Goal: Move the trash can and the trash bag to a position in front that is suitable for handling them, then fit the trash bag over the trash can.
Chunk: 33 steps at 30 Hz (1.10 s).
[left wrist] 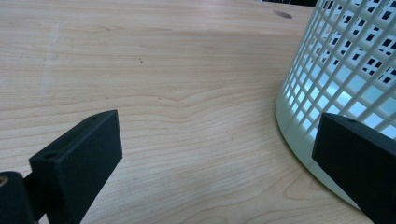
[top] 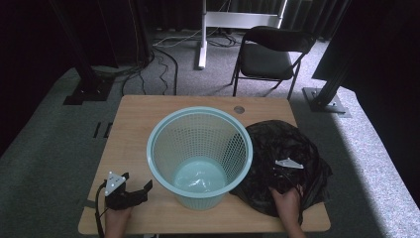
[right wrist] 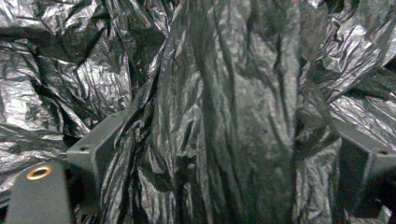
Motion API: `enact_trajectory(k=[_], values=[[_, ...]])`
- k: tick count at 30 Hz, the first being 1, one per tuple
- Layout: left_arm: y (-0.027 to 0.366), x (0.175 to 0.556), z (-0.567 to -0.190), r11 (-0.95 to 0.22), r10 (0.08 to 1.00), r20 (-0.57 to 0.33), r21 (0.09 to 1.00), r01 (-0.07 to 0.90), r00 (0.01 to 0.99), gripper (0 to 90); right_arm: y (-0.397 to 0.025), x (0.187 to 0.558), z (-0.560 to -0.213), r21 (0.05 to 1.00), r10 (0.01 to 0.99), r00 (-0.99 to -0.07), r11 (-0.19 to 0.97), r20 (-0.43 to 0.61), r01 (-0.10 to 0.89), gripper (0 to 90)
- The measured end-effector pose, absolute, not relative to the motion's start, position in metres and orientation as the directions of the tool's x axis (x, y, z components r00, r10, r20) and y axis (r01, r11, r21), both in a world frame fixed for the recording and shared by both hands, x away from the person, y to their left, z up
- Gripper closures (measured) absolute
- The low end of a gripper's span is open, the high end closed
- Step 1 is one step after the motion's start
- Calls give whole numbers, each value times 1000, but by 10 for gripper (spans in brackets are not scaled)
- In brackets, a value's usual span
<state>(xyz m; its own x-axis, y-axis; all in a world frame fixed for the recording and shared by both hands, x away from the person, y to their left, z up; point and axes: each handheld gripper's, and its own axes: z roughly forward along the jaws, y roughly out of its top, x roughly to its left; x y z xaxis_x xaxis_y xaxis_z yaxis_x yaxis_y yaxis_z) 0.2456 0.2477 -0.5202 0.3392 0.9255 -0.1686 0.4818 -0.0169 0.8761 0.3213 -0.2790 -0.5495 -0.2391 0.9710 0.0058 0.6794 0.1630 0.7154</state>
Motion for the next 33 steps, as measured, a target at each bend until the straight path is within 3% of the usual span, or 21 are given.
enact_trajectory(k=[14, 17, 19, 20, 22, 23, 25, 27, 33], values=[[248, 243, -522, -2, 927, -179, 877, 480, 330, 16, -280, 320, -550, 719, 967, -256, 175, 4, 672, 113], [249, 243, -521, 6, 927, -181, 882, 472, 327, 17, -278, 327, -550, 724, 969, -245, 167, 3, 669, 153], [250, 243, -521, 11, 927, -186, 881, 473, 326, 17, -278, 330, -549, 735, 968, -251, 168, 3, 657, 273], [250, 243, -522, 14, 927, -189, 881, 472, 325, 17, -278, 331, -549, 747, 967, -255, 168, 2, 643, 416], [250, 243, -522, 11, 926, -189, 879, 476, 327, 17, -277, 332, -548, 758, 963, -271, 177, 0, 628, 595], [250, 243, -522, 11, 926, -189, 879, 476, 327, 17, -277, 332, -548, 758, 963, -271, 177, 0, 628, 595], [249, 243, -523, 20, 923, -200, 877, 480, 328, 17, -277, 334, -548, 759, 962, -274, 172, 8, 628, 749], [248, 243, -523, 16, 921, -199, 878, 478, 334, 17, -279, 334, -548, 760, 959, -283, 165, 26, 629, 806], [248, 244, -526, 11, 913, -203, 879, 477, 353, 16, -287, 326, -531, 814, 962, -272, 125, 41, 567, 847]])
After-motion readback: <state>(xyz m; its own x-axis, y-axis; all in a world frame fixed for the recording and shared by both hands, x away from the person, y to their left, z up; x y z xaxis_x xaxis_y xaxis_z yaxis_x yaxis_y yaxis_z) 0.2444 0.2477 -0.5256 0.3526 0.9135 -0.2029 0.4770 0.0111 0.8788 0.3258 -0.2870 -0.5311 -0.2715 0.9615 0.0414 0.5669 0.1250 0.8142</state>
